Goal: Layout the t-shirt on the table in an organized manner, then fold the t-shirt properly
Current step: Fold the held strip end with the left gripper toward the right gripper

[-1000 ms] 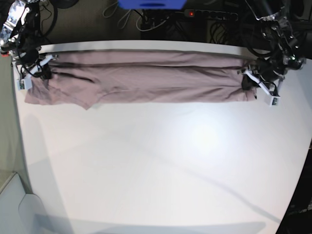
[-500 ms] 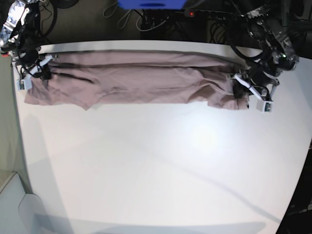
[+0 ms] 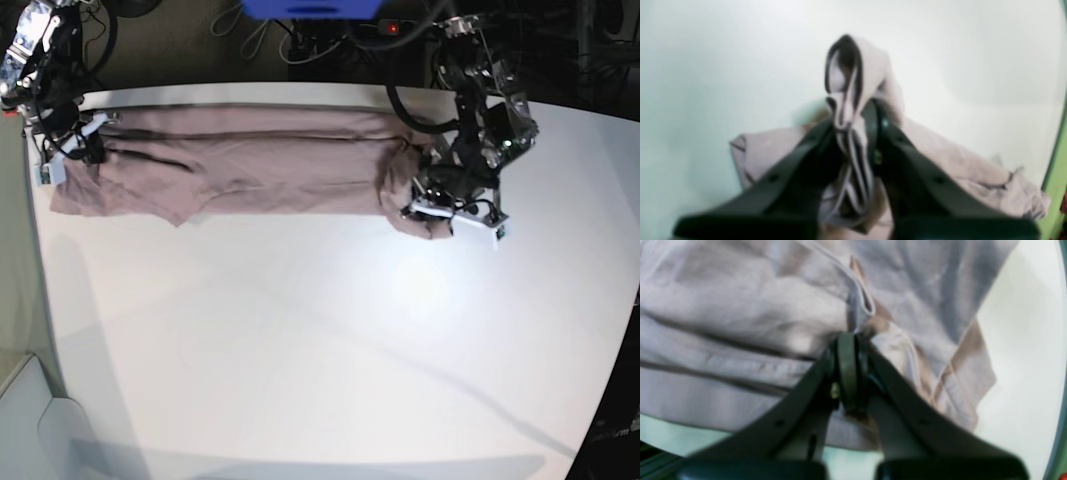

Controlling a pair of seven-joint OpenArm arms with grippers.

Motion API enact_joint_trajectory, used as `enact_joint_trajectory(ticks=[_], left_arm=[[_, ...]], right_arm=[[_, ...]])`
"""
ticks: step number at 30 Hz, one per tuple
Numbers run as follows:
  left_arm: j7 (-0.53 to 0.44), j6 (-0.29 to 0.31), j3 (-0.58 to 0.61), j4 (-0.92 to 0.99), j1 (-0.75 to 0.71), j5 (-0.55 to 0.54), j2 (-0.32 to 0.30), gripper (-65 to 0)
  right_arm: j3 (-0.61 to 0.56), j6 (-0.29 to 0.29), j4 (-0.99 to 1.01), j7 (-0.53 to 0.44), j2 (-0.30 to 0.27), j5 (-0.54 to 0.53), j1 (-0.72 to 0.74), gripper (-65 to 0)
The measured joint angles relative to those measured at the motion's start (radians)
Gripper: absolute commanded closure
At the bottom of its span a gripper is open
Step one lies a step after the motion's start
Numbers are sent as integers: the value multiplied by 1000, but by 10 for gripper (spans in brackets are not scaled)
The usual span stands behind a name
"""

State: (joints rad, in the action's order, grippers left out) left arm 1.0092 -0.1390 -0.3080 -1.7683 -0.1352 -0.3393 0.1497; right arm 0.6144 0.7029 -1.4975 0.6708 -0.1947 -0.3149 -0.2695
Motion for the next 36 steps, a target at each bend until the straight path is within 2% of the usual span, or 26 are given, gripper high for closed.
enact_joint_trajectory(ticks=[4, 6, 12, 15, 22, 28, 36], left_arm=[[-10, -145, 169, -17, -19, -17, 3, 0], [0, -208, 208, -52, -35, -15, 6, 0], [-17, -333, 211, -167, -49, -10, 0, 0], [4, -393, 225, -172, -76, -14, -5, 0], [0, -426, 309, -183, -93, -21, 0, 0], [-10, -435, 377, -115, -95, -244, 1, 0], [-23, -435, 373, 9, -25, -299, -3, 0]], right_arm=[[0, 0, 0, 1, -2, 0, 0, 0], [0, 0, -1, 1, -2, -1, 0, 0], [0, 0, -1, 2, -2, 1, 0, 0], [0, 0, -1, 1, -2, 0, 0, 0], [0, 0, -1, 1, -2, 0, 0, 0], [0, 0, -1, 1, -2, 0, 0, 0], [0, 0, 0, 2, -2, 0, 0, 0]])
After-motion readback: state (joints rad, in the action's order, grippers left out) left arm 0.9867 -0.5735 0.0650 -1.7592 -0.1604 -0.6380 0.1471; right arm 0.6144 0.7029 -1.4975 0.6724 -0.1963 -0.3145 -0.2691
